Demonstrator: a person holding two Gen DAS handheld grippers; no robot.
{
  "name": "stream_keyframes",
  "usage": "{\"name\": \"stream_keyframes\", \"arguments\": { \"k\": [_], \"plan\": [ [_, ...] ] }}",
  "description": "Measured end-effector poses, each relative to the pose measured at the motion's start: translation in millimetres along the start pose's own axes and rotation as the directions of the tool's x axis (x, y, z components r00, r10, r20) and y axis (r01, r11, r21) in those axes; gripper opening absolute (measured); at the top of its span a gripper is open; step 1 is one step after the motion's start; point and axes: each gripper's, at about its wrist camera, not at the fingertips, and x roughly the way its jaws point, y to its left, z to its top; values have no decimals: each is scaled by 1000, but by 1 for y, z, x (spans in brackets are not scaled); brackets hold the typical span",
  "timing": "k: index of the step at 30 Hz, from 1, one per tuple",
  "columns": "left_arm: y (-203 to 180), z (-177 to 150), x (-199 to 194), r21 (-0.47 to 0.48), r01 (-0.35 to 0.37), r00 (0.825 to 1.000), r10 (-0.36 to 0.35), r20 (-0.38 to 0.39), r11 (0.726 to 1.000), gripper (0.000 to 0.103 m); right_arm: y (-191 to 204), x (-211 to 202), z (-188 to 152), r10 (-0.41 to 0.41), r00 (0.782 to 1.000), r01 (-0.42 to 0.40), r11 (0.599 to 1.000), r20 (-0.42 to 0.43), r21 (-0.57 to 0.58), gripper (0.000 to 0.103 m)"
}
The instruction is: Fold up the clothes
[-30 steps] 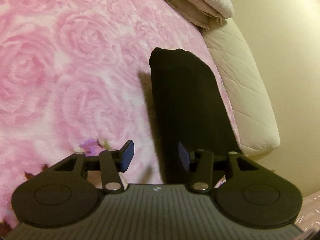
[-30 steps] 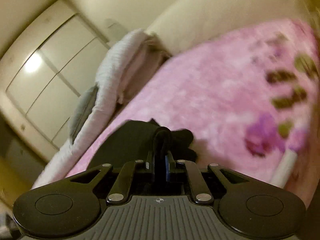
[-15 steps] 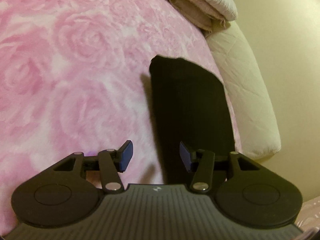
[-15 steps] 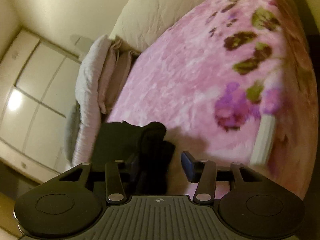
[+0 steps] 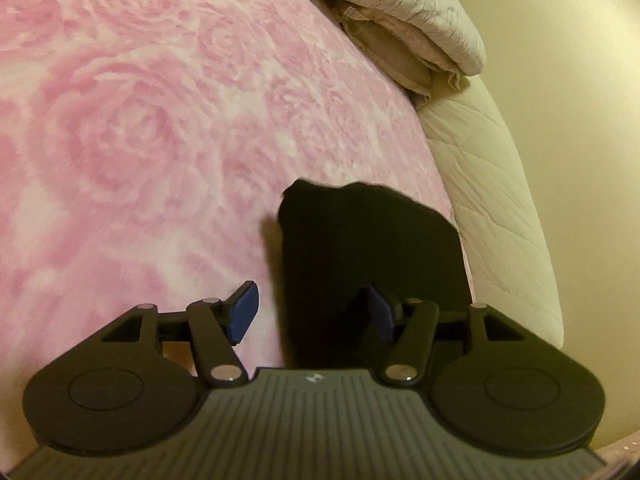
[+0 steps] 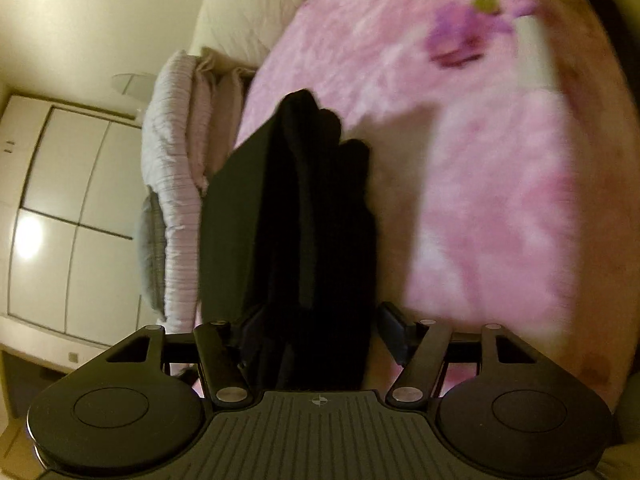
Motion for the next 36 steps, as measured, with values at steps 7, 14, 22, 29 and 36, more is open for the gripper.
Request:
{"name": "stream_keyframes", "arguments": {
  "k": [7, 14, 22, 29, 36],
  "plan": [
    [-17, -14, -5, 98, 44, 997, -38, -60, 994, 27, -8, -4, 44, 24, 996, -22, 1000, -90, 22, 18],
    [-36, -90, -12, 82, 138, 963, -114, -242, 987, 24, -15, -35, 139, -34, 996, 23, 991, -79, -133, 16],
    [-23, -82, -45, 90, 71, 992, -61, -109, 993, 42, -23, -64, 146, 25, 1000, -25, 991, 2, -134, 56],
    [-5, -66, -28, 2, 45, 994, -44, -100, 999, 46, -7, -68, 76, -95, 995, 76, 929, -36, -363, 71],
    [-29, -73, -19, 134, 135, 984, -117, -135, 982, 20, -1, -62, 83, -119, 992, 88, 896, -47, -435, 17]
  ]
}}
